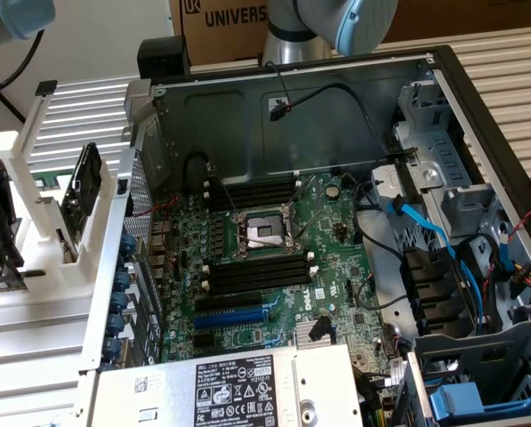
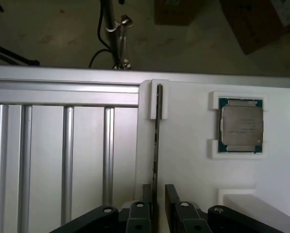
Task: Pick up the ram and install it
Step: 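Pick up the ram and move it above insertion slot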
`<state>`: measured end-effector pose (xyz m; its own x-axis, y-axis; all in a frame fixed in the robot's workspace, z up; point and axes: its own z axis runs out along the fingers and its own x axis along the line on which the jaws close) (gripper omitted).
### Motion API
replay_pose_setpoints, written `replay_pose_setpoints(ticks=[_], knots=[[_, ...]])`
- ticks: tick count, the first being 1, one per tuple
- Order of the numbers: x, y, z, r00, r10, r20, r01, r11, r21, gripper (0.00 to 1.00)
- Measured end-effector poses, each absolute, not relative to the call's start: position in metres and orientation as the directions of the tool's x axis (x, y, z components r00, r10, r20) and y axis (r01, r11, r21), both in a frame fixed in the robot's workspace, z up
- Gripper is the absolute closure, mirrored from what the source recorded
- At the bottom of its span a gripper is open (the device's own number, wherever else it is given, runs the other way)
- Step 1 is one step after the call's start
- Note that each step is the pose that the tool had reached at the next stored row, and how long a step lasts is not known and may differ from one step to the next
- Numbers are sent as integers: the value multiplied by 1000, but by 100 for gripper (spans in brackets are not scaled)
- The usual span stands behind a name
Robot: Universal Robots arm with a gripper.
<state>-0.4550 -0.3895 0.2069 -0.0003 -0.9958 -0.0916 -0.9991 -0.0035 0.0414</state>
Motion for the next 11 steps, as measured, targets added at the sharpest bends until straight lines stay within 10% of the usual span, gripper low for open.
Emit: replay_pose_setpoints(ticks=[11], knots=[[-456, -388, 202, 2, -996, -91, -999, -6, 44, 74]])
